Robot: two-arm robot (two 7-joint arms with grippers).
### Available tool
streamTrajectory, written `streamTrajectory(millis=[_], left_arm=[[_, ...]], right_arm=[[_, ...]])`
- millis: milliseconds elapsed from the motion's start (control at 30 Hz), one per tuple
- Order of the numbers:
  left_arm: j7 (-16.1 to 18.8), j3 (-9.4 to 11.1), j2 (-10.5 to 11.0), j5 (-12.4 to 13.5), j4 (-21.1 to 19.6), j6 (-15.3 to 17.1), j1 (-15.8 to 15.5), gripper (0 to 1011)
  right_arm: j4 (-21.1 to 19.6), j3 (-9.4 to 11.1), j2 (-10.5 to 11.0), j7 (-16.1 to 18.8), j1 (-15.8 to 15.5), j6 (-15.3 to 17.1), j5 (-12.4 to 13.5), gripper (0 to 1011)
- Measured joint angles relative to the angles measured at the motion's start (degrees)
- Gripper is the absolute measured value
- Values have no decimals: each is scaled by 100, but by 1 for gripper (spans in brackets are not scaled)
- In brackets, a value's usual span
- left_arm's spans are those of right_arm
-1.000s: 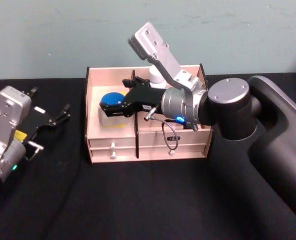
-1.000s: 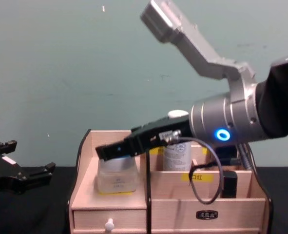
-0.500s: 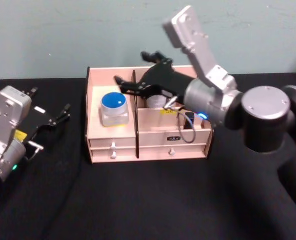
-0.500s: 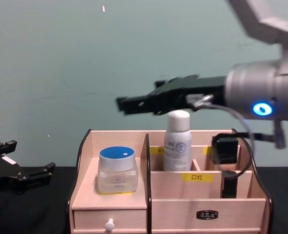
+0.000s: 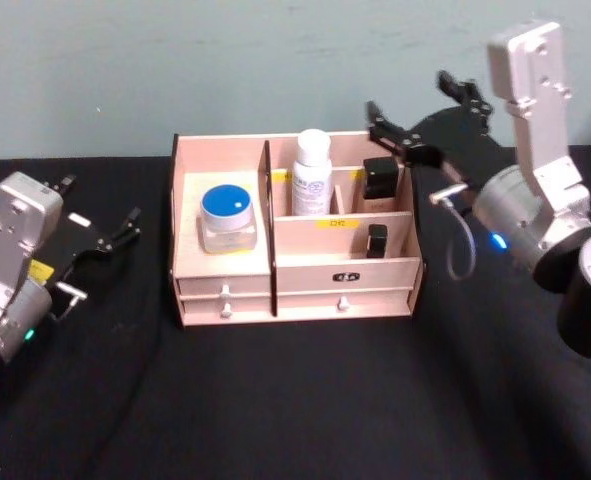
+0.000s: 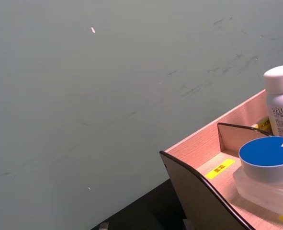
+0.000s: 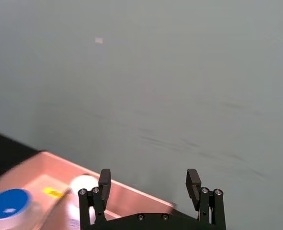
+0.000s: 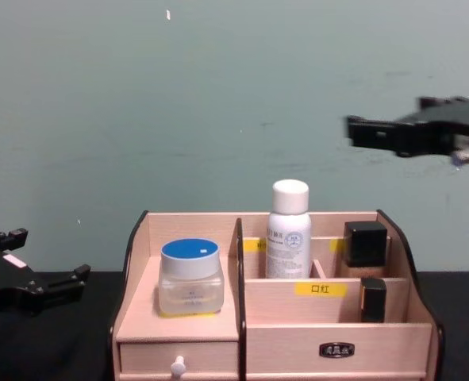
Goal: Pick up the facial cleanser and watermelon frost from the table and place them into the tiered storage box.
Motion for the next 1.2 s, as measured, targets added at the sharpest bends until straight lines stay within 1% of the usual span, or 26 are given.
streamTrajectory(millis=[100,300,433,500,633,833,1200], left_arm=[[0,0,0,0,0,0,0,1001],[0,0,0,0,0,0,0,1001],[0,0,0,0,0,0,0,1001],[0,0,0,0,0,0,0,1001],[0,0,0,0,0,0,0,1001],[0,0,0,0,0,0,0,1001],[0,0,0,0,0,0,0,1001]], right_arm=[[28,185,-68,-243,-156,-67,-79,1003],[236,426,-179,-598,-336,-191,-291,1003],[370,539,-246,-708,-398,-238,-359,1003],[451,587,-274,-710,-425,-241,-365,1002],[578,619,-309,-660,-463,-241,-379,1002],[801,603,-347,-543,-502,-223,-444,1002],[757,598,-337,-548,-494,-218,-437,1003]])
